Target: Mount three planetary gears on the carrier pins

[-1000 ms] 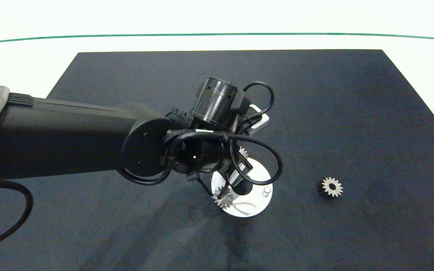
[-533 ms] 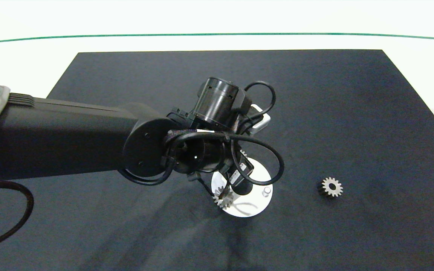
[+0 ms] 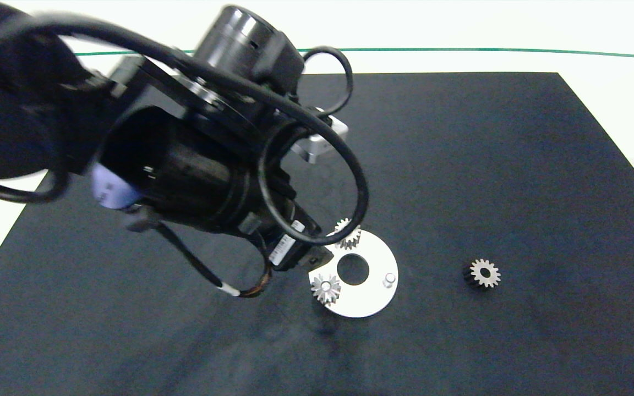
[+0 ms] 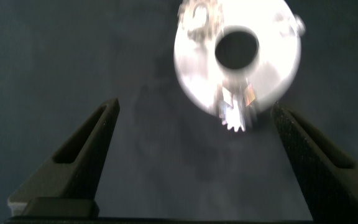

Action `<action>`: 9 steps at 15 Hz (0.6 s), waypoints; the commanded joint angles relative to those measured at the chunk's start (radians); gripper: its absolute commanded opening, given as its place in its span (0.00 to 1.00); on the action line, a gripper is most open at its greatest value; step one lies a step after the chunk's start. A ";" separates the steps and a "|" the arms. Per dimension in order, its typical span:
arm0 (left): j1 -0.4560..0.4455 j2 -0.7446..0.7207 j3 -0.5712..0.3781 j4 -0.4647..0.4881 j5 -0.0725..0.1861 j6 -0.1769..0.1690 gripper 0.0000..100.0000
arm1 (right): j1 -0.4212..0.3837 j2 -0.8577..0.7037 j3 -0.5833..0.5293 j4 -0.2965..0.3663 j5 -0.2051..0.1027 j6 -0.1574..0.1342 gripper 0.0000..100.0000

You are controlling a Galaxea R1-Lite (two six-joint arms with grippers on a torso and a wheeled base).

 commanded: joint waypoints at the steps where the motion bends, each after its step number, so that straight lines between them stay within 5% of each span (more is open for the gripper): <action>1: 0.011 -0.374 -0.017 0.290 0.067 -0.156 1.00 | -0.006 0.030 0.032 0.011 -0.006 -0.001 1.00; 3: 0.090 -0.596 0.115 0.342 0.209 -0.277 1.00 | -0.008 0.007 0.082 0.059 -0.005 -0.001 1.00; 5: 0.227 -0.849 0.319 0.322 0.322 -0.277 1.00 | -0.008 0.004 0.094 0.057 0.005 0.000 1.00; 9: 0.368 -1.302 0.617 0.198 0.334 -0.202 1.00 | -0.006 0.093 0.085 -0.030 0.012 0.003 1.00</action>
